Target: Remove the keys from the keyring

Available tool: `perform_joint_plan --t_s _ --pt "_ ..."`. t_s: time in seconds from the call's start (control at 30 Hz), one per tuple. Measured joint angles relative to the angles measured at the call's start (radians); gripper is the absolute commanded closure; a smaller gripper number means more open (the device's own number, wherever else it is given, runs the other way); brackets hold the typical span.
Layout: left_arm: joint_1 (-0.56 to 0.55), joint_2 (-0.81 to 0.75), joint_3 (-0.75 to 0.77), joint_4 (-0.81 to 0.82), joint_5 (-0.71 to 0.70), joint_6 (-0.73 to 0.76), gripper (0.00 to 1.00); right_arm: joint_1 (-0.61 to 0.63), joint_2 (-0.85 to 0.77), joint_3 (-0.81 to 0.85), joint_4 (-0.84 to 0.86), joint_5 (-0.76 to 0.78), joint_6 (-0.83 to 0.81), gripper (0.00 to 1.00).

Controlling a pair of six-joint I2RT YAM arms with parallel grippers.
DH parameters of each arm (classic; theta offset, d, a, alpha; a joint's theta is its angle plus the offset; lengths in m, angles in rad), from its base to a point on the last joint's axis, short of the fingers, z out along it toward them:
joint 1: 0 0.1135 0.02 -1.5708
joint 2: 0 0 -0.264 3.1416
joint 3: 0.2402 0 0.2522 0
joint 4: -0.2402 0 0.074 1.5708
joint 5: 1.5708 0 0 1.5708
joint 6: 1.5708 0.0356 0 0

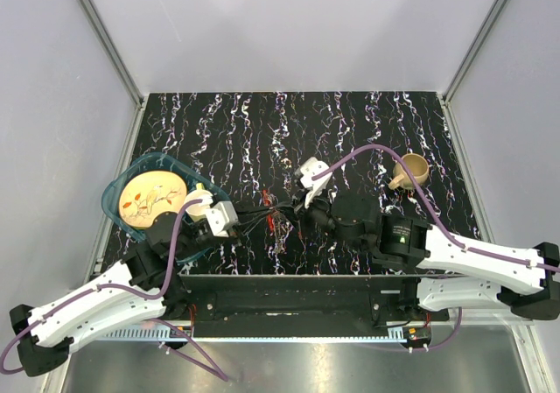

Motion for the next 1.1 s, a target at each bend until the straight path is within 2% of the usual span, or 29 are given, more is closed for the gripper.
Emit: perform_joint_plan --t_s 0.53,0.83,1.1 --pt "-0.006 0.019 0.0 0.01 0.0 -0.006 1.0 0.0 -0.019 -0.012 0.037 -0.071 -0.001 1.0" --pt "-0.009 -0.014 0.0 0.018 0.017 -0.035 1.0 0.0 -0.102 -0.113 0.079 -0.072 -0.006 1.0" --pt "-0.009 -0.013 0.0 0.019 0.021 -0.037 1.0 0.0 -0.112 -0.129 0.09 -0.07 -0.011 1.0"
